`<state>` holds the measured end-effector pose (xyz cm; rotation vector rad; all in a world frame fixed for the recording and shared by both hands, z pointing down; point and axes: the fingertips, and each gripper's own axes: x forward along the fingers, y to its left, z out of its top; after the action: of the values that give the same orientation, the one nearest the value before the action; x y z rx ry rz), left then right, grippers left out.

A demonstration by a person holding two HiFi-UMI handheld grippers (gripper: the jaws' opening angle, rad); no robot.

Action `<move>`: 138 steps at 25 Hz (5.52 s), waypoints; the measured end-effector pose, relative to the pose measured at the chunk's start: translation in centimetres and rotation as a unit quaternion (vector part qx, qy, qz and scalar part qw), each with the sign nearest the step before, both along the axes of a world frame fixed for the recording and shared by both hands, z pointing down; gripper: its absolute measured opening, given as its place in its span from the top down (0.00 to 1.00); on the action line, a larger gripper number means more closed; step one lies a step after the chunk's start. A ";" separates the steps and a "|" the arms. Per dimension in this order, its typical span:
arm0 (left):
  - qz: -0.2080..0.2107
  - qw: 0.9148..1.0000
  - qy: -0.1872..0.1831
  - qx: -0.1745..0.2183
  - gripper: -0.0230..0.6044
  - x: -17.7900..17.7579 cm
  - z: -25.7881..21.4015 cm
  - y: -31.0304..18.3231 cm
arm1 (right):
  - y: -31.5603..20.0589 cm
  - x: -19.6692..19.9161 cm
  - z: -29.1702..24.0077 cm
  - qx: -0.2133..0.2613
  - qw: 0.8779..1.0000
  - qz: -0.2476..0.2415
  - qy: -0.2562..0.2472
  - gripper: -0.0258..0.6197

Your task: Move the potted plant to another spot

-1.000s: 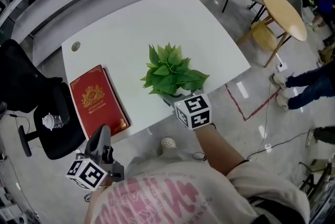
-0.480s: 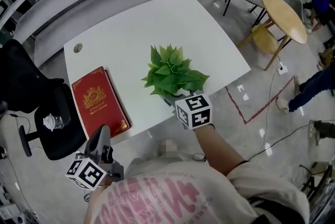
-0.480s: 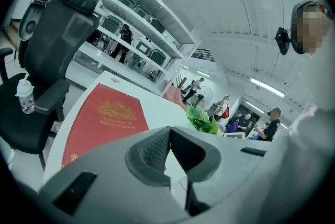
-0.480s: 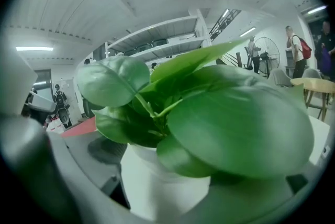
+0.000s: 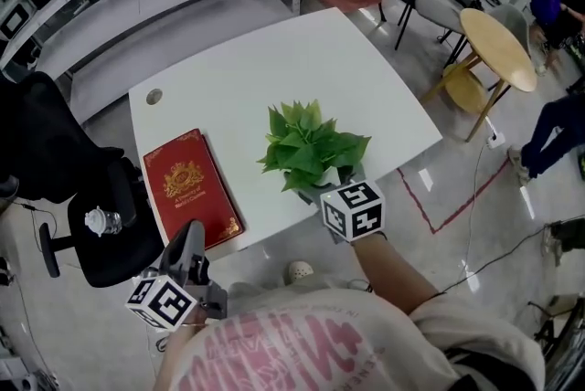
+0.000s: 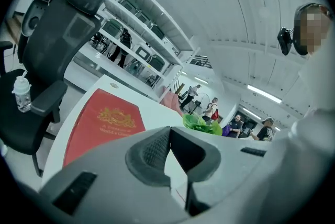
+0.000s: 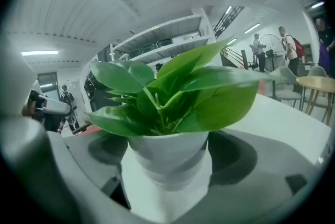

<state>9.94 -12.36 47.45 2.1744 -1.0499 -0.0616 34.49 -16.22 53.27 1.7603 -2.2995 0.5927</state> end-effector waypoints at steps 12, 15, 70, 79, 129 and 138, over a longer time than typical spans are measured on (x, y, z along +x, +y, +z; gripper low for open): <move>0.023 0.998 0.041 0.028 0.96 -5.2 -2.6 -3.2 | -0.9 -5.9 -6.7 0.050 0.998 0.022 0.011 0.20; 0.034 0.997 0.047 0.042 0.96 -6.4 -3.6 -4.0 | -0.7 -7.3 -8.0 0.063 0.997 0.031 0.011 0.20; -0.092 0.992 0.064 0.049 0.96 -29.8 -4.2 -14.9 | -19.6 -30.3 -13.9 0.109 0.989 -0.092 0.034 0.20; -0.135 0.989 0.050 0.025 0.96 -31.3 -2.3 -14.4 | -23.4 -32.4 -11.8 0.095 0.985 -0.135 0.040 0.20; -0.244 0.969 -0.016 -0.041 0.96 -37.8 2.0 -10.0 | -34.7 -35.3 0.0 -0.018 0.988 -0.146 0.048 0.20; -0.238 0.970 -0.013 -0.039 0.96 -37.6 2.1 -10.3 | -34.5 -35.4 0.6 -0.039 0.986 -0.154 0.044 0.20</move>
<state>-27.63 -22.66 49.57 1.8144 -1.5417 -0.2083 -0.93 -50.71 53.83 1.3301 -2.3839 0.5270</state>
